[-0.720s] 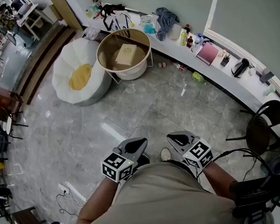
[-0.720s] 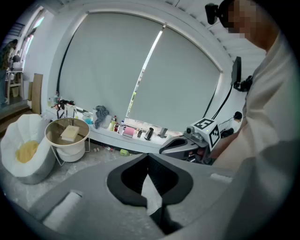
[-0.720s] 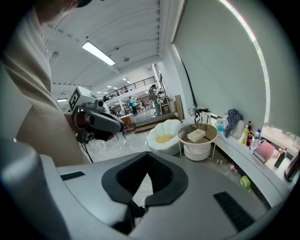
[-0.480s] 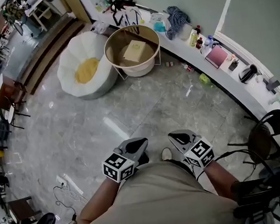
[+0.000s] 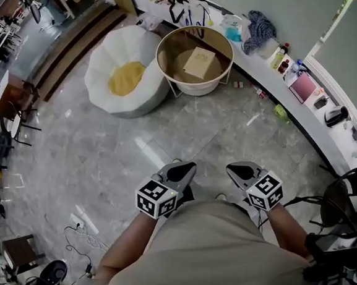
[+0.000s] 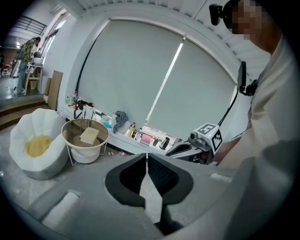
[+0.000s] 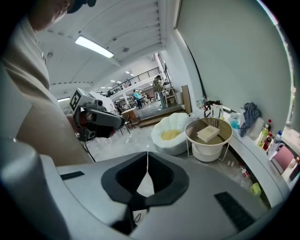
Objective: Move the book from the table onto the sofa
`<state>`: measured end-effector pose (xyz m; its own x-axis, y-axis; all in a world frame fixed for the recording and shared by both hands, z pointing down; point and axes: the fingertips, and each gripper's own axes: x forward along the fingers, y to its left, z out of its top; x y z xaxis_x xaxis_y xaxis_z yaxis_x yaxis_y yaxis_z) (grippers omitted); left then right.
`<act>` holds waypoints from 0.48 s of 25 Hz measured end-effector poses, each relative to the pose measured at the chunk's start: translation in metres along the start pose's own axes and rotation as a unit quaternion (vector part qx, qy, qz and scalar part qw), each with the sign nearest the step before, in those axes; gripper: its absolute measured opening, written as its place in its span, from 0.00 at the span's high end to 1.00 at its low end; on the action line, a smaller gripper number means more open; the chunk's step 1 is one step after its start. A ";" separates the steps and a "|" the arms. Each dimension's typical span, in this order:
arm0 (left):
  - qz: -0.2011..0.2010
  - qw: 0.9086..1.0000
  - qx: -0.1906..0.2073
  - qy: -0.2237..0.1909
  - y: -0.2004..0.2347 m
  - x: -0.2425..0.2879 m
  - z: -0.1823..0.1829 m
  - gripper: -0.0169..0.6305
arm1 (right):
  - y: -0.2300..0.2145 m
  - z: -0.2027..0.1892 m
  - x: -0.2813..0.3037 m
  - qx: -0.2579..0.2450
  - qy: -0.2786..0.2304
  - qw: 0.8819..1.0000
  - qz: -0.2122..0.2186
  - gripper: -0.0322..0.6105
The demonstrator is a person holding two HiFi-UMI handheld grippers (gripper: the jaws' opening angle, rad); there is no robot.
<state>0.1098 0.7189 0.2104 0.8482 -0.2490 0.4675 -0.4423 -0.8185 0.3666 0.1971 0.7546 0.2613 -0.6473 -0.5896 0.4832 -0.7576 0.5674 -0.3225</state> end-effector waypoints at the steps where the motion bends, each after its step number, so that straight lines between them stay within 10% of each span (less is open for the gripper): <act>1: -0.006 1.000 -0.002 -0.002 0.018 -0.003 0.006 0.96 | -0.002 0.009 0.015 0.001 0.001 1.000 -0.006 0.92; 12: -0.032 0.999 -0.017 0.022 0.235 -0.038 0.058 0.81 | -0.057 0.115 0.185 0.055 0.017 0.995 -0.075 0.76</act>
<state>-0.0094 0.5061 0.2324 0.8618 -0.1733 0.4768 -0.3980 -0.8138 0.4235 0.1111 0.5476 0.2756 -0.5238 -0.6420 0.5598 -0.8517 0.4066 -0.3307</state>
